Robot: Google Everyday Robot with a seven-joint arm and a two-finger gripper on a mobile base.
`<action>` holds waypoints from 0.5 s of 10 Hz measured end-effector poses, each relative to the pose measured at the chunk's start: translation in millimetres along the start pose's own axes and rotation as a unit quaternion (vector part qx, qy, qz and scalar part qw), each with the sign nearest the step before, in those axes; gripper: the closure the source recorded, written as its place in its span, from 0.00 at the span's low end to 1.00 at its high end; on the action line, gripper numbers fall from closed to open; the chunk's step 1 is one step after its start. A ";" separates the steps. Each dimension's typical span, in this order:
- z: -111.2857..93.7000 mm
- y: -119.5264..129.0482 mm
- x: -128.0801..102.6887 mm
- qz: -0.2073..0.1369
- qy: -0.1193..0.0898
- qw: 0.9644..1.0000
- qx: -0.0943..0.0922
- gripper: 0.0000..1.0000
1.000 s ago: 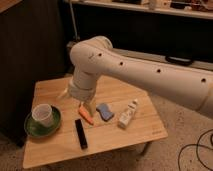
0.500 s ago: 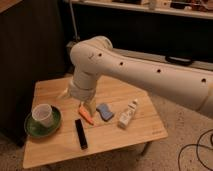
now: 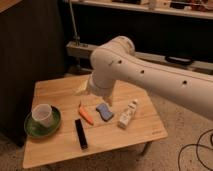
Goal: Place the white sponge in the ceramic cup
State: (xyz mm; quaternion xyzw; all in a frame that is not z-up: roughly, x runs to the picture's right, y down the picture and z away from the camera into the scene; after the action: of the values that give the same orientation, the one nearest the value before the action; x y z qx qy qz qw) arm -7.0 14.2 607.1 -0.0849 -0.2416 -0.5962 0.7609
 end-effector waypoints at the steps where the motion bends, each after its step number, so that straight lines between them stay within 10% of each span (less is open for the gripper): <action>1: -0.4 9.7 8.5 -0.010 0.009 1.000 -0.002 0.20; 5: 10.1 4.1 17.2 -0.054 0.022 0.998 -0.010 0.20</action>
State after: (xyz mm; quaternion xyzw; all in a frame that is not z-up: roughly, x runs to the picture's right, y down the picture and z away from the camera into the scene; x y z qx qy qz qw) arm -2.9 4.6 624.5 -0.0663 -0.2229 -0.6403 0.7320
